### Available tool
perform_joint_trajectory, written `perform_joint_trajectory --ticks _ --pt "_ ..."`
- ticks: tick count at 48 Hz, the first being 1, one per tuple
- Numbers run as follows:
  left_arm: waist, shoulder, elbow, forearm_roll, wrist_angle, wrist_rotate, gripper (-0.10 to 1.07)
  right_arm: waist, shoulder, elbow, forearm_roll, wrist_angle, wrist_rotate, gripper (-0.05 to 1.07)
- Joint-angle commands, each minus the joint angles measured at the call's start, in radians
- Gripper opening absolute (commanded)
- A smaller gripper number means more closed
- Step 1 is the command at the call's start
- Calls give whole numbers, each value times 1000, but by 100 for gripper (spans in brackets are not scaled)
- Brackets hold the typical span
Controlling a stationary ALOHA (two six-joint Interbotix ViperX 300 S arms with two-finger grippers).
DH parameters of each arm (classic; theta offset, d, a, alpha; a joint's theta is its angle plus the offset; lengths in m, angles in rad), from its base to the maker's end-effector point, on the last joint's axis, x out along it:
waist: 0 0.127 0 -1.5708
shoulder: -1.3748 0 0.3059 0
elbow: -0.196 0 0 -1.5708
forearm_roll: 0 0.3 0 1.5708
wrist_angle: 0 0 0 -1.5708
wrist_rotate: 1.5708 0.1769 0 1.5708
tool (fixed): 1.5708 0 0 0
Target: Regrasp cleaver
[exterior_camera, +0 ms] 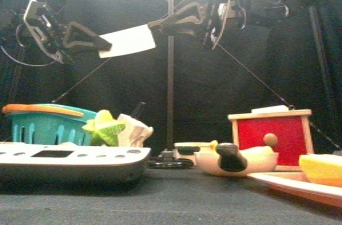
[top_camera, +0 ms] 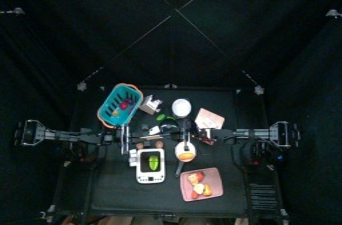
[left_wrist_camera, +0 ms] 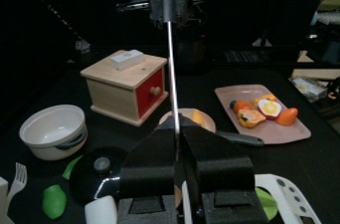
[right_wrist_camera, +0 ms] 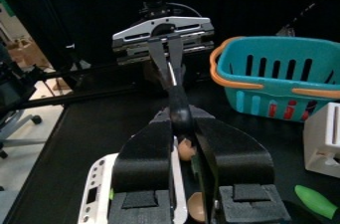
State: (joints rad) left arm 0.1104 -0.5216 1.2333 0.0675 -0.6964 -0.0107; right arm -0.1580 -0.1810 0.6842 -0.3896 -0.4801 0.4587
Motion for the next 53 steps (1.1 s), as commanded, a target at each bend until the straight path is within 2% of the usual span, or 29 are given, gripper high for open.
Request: perform_joint_trajectory --ticks 1,7,19,41,46,53 --pt "-5 0 -25 -2 -11 -2 34 2 -17 -3 2 -6 8 44" --pt "-9 0 -28 -3 -11 -2 34 8 -17 8 9 23 11 44" --pt "-17 0 -28 0 -11 0 34 31 -9 -31 91 224 11 44" --pt "-17 2 -23 0 -11 0 34 66 97 -236 143 663 2 44" --pt "-17 2 -18 -2 -11 0 34 66 112 -252 143 704 2 44" --pt "-17 8 -15 0 -11 0 34 66 109 -247 147 678 2 44"
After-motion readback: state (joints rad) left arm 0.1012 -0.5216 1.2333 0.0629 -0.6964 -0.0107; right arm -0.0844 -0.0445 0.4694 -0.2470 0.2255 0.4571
